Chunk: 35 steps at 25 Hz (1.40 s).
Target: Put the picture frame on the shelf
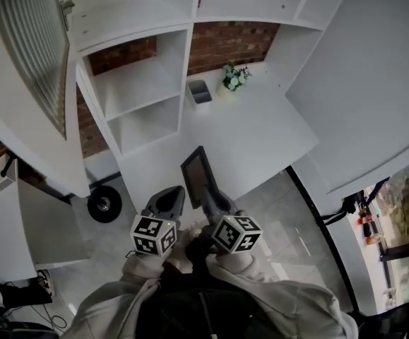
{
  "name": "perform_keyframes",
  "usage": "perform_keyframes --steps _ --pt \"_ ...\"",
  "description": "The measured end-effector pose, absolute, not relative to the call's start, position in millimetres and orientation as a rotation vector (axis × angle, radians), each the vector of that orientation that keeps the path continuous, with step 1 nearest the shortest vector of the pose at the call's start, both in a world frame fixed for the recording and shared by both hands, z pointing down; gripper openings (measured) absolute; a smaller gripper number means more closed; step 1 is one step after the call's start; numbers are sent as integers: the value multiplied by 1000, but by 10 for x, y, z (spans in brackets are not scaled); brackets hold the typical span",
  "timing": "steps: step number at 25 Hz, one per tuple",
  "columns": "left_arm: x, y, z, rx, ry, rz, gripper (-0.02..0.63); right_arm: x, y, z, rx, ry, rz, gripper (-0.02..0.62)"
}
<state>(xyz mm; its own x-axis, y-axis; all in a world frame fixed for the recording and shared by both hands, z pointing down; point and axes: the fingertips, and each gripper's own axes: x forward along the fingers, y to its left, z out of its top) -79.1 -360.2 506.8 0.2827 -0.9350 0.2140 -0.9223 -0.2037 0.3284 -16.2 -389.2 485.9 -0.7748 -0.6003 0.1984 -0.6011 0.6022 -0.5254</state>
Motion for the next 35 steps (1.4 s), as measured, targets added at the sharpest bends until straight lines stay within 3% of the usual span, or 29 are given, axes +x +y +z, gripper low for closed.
perform_keyframes --steps 35 --pt "-1472 -4156 4953 1654 -2238 -155 6 -979 -4750 4751 204 -2839 945 43"
